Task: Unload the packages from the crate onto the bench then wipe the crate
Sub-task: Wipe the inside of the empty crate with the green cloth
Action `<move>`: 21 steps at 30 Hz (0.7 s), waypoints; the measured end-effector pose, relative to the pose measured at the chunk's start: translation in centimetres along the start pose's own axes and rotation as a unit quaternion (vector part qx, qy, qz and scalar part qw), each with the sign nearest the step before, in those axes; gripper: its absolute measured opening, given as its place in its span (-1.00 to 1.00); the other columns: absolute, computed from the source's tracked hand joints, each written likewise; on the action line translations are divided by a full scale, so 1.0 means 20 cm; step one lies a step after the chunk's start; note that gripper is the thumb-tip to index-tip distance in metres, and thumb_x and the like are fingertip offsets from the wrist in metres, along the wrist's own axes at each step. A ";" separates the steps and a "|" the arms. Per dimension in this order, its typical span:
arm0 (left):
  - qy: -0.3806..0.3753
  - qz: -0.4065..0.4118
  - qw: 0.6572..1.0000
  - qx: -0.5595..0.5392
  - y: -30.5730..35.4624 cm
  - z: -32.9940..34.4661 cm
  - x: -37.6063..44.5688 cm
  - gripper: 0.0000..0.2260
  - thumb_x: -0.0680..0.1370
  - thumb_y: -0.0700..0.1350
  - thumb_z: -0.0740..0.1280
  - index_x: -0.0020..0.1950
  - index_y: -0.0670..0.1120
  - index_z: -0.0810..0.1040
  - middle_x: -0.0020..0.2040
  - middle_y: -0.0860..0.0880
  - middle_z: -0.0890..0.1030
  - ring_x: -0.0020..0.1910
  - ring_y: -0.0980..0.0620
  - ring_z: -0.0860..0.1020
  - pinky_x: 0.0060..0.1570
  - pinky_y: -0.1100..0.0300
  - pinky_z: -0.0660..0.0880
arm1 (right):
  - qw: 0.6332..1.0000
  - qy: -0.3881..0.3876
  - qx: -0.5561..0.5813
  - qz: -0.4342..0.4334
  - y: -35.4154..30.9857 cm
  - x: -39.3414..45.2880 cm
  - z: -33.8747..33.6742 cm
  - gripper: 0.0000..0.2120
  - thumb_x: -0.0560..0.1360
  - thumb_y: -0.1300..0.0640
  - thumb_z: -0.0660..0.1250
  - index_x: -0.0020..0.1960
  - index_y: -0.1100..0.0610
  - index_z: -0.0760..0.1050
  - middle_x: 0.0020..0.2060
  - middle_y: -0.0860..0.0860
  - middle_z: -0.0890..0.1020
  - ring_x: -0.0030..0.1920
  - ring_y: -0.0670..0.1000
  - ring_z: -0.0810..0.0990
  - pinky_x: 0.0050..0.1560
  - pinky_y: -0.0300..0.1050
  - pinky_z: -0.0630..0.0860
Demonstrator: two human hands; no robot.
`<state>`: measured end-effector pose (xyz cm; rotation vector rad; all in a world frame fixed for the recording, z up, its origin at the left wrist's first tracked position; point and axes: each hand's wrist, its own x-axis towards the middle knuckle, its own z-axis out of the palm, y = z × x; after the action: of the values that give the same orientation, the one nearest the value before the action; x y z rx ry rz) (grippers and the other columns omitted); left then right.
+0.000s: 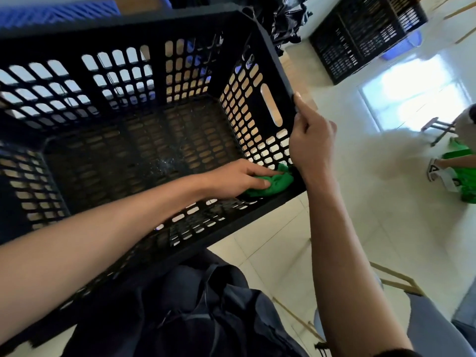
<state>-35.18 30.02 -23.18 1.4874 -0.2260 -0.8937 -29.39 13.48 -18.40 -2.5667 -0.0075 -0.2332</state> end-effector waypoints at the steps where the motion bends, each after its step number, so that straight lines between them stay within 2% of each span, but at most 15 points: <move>1: -0.001 -0.003 1.000 0.003 0.01 -0.01 0.00 -0.66 0.66 -0.22 0.30 0.44 -0.05 0.53 0.31 0.00 0.63 0.31 0.04 0.57 0.46 0.05 0.38 | 1.000 0.000 -0.010 -0.014 0.00 0.00 0.00 -0.57 0.61 0.26 0.19 0.45 0.09 0.51 0.00 -0.05 0.72 -0.18 -0.14 0.61 -0.14 -0.19 0.52; 3: -0.005 -0.006 1.000 0.016 0.03 -0.02 0.00 -0.66 0.66 -0.21 0.30 0.44 -0.04 0.53 0.29 0.01 0.64 0.29 0.06 0.58 0.43 0.07 0.40 | 0.998 0.002 -0.032 -0.047 0.00 0.00 0.00 -0.57 0.61 0.28 0.18 0.46 0.16 0.48 0.04 0.00 0.71 -0.09 -0.07 0.62 -0.09 -0.35 0.47; 5: -0.010 -0.006 0.999 0.038 0.04 -0.02 -0.01 -0.66 0.67 -0.20 0.29 0.44 -0.02 0.53 0.30 0.03 0.63 0.29 0.09 0.57 0.43 0.09 0.41 | 0.997 0.003 -0.050 -0.065 0.00 0.00 0.01 -0.58 0.62 0.31 0.18 0.46 0.22 0.47 0.08 0.06 0.70 -0.02 -0.02 0.62 -0.05 -0.54 0.33; 6: -0.008 -0.005 0.999 0.046 0.03 -0.02 -0.01 -0.66 0.67 -0.19 0.30 0.44 -0.01 0.53 0.32 0.04 0.62 0.30 0.10 0.57 0.44 0.09 0.40 | 0.996 0.004 -0.057 -0.069 0.00 -0.01 0.01 -0.59 0.62 0.32 0.18 0.45 0.23 0.47 0.12 0.08 0.70 0.02 0.01 0.62 0.00 -0.56 0.31; 10: 0.001 -0.001 0.999 0.046 0.02 0.01 -0.01 -0.68 0.67 -0.13 0.30 0.43 0.00 0.55 0.36 0.10 0.58 0.33 0.20 0.52 0.46 0.20 0.34 | 0.996 -0.007 -0.067 -0.062 -0.01 -0.01 -0.01 -0.58 0.62 0.31 0.18 0.46 0.19 0.48 0.22 -0.01 0.68 0.06 0.02 0.53 0.04 -0.26 0.38; 12: -0.002 -0.006 0.999 0.054 0.02 0.02 0.00 -0.69 0.68 -0.08 0.30 0.43 0.04 0.54 0.36 0.14 0.58 0.32 0.26 0.51 0.42 0.31 0.33 | 0.995 -0.016 -0.076 -0.061 -0.03 0.00 -0.01 -0.56 0.60 0.30 0.21 0.47 0.17 0.47 0.33 0.02 0.61 0.22 0.07 0.51 0.19 -0.20 0.38; 14: -0.005 -0.016 0.998 0.069 0.02 0.02 0.02 -0.70 0.68 -0.05 0.29 0.42 0.10 0.54 0.29 0.25 0.58 0.20 0.41 0.51 0.27 0.48 0.34 | 0.990 -0.047 -0.102 -0.084 -0.06 -0.01 0.00 -0.53 0.58 0.29 0.26 0.48 0.13 0.45 0.47 0.08 0.47 0.38 0.14 0.43 0.39 -0.04 0.35; 15: -0.007 -0.021 0.997 0.073 0.02 0.01 0.02 -0.70 0.68 -0.05 0.29 0.42 0.13 0.54 0.25 0.30 0.57 0.14 0.46 0.50 0.21 0.52 0.32 | 0.987 -0.067 -0.109 -0.097 -0.08 -0.01 0.00 -0.52 0.57 0.29 0.28 0.48 0.11 0.45 0.50 0.10 0.42 0.41 0.16 0.39 0.42 0.04 0.35; 17: -0.012 -0.024 0.997 0.076 0.00 0.00 0.02 -0.69 0.68 -0.06 0.29 0.41 0.17 0.52 0.29 0.29 0.55 0.18 0.42 0.51 0.26 0.48 0.32 | 0.984 -0.084 -0.117 -0.100 -0.10 -0.03 0.00 -0.52 0.56 0.28 0.31 0.48 0.10 0.46 0.55 0.10 0.34 0.44 0.17 0.35 0.44 0.10 0.36; 19: -0.025 -0.023 0.996 0.078 -0.02 -0.02 0.02 -0.69 0.68 -0.03 0.28 0.42 0.20 0.51 0.38 0.23 0.53 0.33 0.31 0.48 0.41 0.33 0.31 | 0.986 -0.067 -0.120 -0.092 -0.08 -0.04 -0.04 -0.52 0.55 0.26 0.34 0.46 0.09 0.48 0.57 0.08 0.32 0.46 0.14 0.33 0.42 0.10 0.35; 21: -0.030 -0.026 0.996 0.081 -0.04 -0.03 0.02 -0.69 0.68 0.01 0.29 0.41 0.25 0.51 0.41 0.21 0.52 0.38 0.28 0.45 0.49 0.22 0.29 | 0.986 -0.063 -0.127 -0.089 -0.04 -0.07 -0.09 -0.55 0.56 0.19 0.35 0.44 0.05 0.50 0.56 0.03 0.34 0.48 0.09 0.30 0.39 0.09 0.31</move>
<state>-34.86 30.32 -24.08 1.6240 -0.3111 -0.9809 -31.04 13.34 -16.67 -2.8344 -0.2718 -0.1465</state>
